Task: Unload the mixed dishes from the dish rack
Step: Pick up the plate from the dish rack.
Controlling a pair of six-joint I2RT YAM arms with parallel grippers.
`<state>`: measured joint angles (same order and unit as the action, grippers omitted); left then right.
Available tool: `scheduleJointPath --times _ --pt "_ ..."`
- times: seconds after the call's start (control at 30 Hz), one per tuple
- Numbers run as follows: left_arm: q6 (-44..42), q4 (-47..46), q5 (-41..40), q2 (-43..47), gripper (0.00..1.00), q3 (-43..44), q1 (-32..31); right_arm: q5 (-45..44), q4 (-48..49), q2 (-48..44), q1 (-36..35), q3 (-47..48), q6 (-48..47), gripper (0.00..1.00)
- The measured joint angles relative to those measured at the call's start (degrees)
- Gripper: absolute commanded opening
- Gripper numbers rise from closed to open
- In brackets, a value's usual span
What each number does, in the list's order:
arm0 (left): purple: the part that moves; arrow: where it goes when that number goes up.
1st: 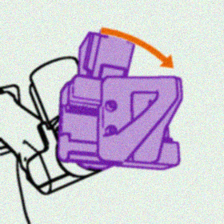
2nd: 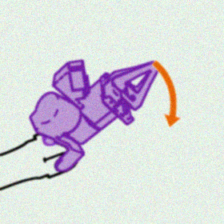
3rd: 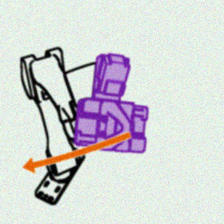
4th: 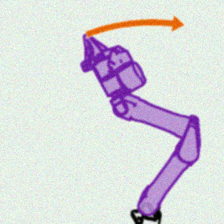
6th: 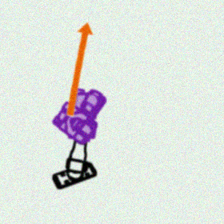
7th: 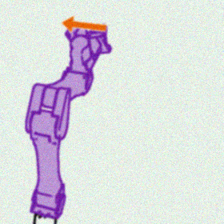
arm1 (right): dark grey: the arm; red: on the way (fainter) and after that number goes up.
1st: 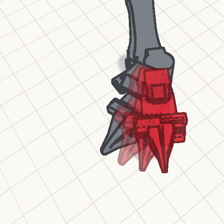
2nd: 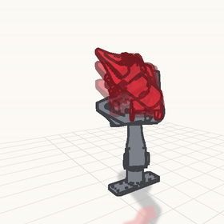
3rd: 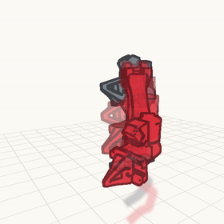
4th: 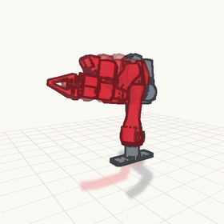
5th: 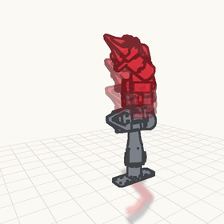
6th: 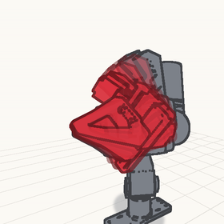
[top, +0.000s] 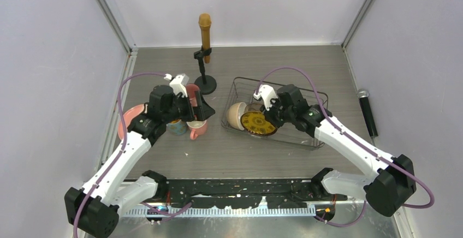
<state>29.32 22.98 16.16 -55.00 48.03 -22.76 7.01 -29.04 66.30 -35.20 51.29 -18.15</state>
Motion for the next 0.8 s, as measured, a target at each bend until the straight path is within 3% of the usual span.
scheduleJointPath --times 0.43,0.8 --pt "0.0 -4.2 5.0 1.2 1.00 -1.5 0.0 -0.3 -3.3 -3.5 0.0 4.0 -4.7 0.00" --pt "0.7 -7.5 8.9 1.1 1.00 -2.1 0.0 0.0 -4.1 -12.0 0.0 4.4 -5.9 0.00"
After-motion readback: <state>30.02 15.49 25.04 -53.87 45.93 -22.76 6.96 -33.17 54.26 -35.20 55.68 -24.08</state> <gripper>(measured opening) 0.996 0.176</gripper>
